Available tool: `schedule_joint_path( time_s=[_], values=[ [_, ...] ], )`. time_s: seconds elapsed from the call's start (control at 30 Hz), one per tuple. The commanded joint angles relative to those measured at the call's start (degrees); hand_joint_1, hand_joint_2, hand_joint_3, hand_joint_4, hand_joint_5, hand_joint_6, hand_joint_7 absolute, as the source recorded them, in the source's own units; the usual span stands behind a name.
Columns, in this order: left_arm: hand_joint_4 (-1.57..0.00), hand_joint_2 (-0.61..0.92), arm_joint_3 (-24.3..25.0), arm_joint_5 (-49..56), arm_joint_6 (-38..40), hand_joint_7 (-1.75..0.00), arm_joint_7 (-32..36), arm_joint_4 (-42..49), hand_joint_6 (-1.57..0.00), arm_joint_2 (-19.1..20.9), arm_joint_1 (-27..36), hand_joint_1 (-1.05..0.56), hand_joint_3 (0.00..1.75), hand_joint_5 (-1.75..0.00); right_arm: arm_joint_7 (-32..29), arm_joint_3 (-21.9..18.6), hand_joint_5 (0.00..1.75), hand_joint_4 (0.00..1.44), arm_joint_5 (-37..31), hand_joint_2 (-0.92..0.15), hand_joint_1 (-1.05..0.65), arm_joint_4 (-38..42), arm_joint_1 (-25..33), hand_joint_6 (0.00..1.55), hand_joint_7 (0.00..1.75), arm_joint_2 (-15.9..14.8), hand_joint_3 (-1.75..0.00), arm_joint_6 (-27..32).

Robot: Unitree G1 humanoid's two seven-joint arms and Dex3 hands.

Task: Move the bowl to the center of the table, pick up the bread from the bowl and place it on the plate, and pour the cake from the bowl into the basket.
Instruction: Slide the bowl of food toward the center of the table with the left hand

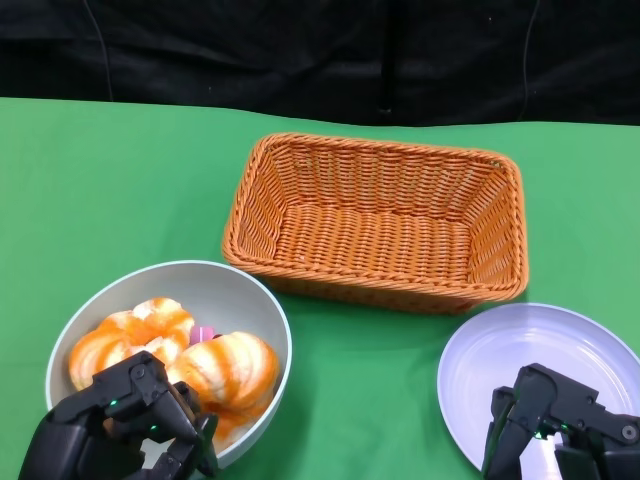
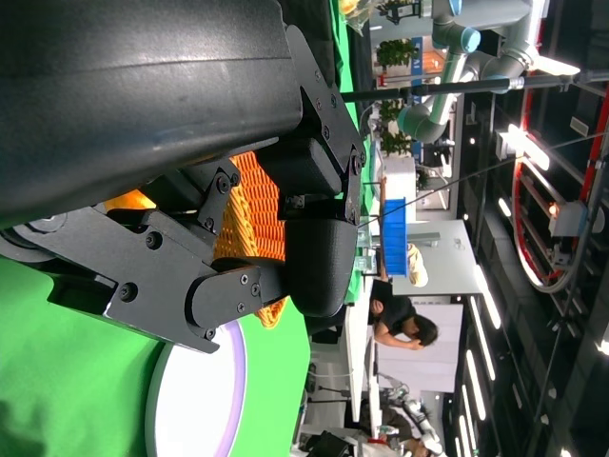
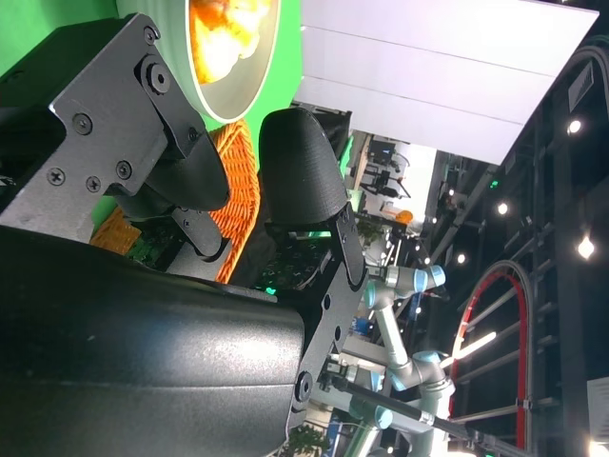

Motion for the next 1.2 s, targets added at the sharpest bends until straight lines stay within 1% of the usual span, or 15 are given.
schedule_joint_path(
  time_s=[0.03,0.47,0.5,0.57,0.6,0.63,0.7,0.73,0.77,0.8,0.83,0.93,1.07,1.13,1.2],
  values=[
    [-0.82,0.72,0.43,-0.64,-0.60,-1.40,-0.32,0.28,-0.82,0.37,-0.18,-0.16,0.77,-1.66,-0.11,0.04,1.75,1.10,0.36,-0.23,0.28,0.03,0.17,0.86,1.75,-0.24,-1.75,-0.66],
    [-0.84,0.69,0.69,-0.70,-0.20,-1.39,-0.35,-0.42,-0.83,0.90,0.16,-0.17,0.80,-1.65,-0.02,0.13,1.75,1.10,0.56,-0.21,0.27,-0.02,0.30,0.87,1.75,-0.28,-1.75,-0.64],
    [-0.85,0.73,0.90,-0.86,-0.23,-1.27,-0.69,-0.60,-0.84,1.33,0.11,-0.15,0.75,-1.50,-0.07,0.14,1.75,1.10,0.49,-0.22,0.26,-0.05,0.39,0.86,1.75,-0.23,-1.75,-0.61],
    [-0.86,0.78,1.44,-1.83,-0.43,-1.11,-2.00,-0.67,-0.87,2.38,-0.30,-0.15,0.64,-1.34,-0.14,0.11,1.75,1.09,0.33,-0.22,0.26,-0.06,0.45,0.86,1.75,-0.21,-1.75,-0.66],
    [-0.85,0.85,1.77,-2.33,-0.71,-0.91,-2.82,-0.49,-0.87,2.89,-0.64,-0.22,0.42,-1.17,-0.16,0.08,1.75,1.09,0.27,-0.22,0.26,-0.04,0.43,0.86,1.75,-0.22,-1.75,-0.69],
    [-0.84,0.88,2.00,-2.68,-0.91,-0.81,-3.41,-0.34,-0.87,3.21,-0.87,-0.25,0.31,-1.08,-0.17,0.07,1.75,1.09,0.22,-0.22,0.26,-0.03,0.43,0.86,1.75,-0.22,-1.75,-0.70],
    [-0.83,0.91,2.53,-3.09,-1.25,-0.73,-4.12,-0.07,-0.87,3.66,-1.39,-0.27,0.23,-1.02,-0.13,0.08,1.75,1.09,0.25,-0.22,0.26,-0.04,0.42,0.86,1.75,-0.24,-1.75,-0.57],
    [-0.85,0.92,2.82,-3.20,-1.39,-0.49,-4.36,0.05,-0.90,3.82,-1.67,-0.32,0.15,-0.82,-0.09,0.09,1.75,1.10,0.29,-0.22,0.27,-0.06,0.41,0.86,1.75,-0.25,-1.75,-0.46],
    [-0.87,0.92,3.39,-2.82,-1.94,-0.36,-4.52,0.06,-0.94,4.20,-2.15,-0.34,0.13,-0.72,-0.14,0.00,1.75,1.10,0.24,-0.22,0.27,-0.01,0.35,0.87,1.75,-0.25,-1.75,-0.53],
    [-0.83,0.92,3.99,-2.03,-2.93,-0.22,-4.74,0.15,-0.88,4.69,-2.66,-0.39,0.12,-0.62,-0.23,-0.06,1.75,1.10,0.12,-0.23,0.28,0.01,0.33,0.86,1.75,-0.20,-1.75,-0.56],
    [-0.80,0.92,4.37,-1.45,-3.65,-0.16,-4.90,0.22,-0.83,4.98,-2.97,-0.41,0.12,-0.58,-0.30,-0.10,1.75,1.10,0.02,-0.23,0.28,0.01,0.33,0.86,1.75,-0.15,-1.75,-0.59],
    [-0.74,0.92,5.35,-0.40,-5.88,-0.07,-5.14,0.66,-0.77,5.77,-3.90,-0.43,0.14,-0.52,-0.28,-0.04,1.75,1.10,-0.03,-0.24,0.27,-0.02,0.34,0.86,1.75,-0.13,-1.75,-0.52],
    [-0.70,0.92,7.58,2.67,-8.41,-0.04,-3.34,0.82,-0.73,6.65,-4.75,-0.50,0.16,-0.48,-0.17,0.06,1.75,1.09,0.20,-0.24,0.27,-0.07,0.44,0.86,1.75,-0.17,-1.75,-0.32],
    [-0.68,0.92,8.81,3.62,-9.90,-0.02,-3.04,1.37,-0.71,7.21,-5.36,-0.53,0.19,-0.37,-0.11,0.18,1.75,1.09,0.20,-0.24,0.27,-0.14,0.54,0.86,1.75,-0.17,-1.75,-0.16],
    [-0.67,0.92,9.82,3.88,-10.74,0.00,-2.90,2.09,-0.70,7.87,-5.79,-0.54,0.21,-0.32,-0.04,0.23,1.75,1.10,0.22,-0.24,0.28,-0.11,0.58,0.86,1.75,-0.25,-1.75,-0.23]
  ],
)
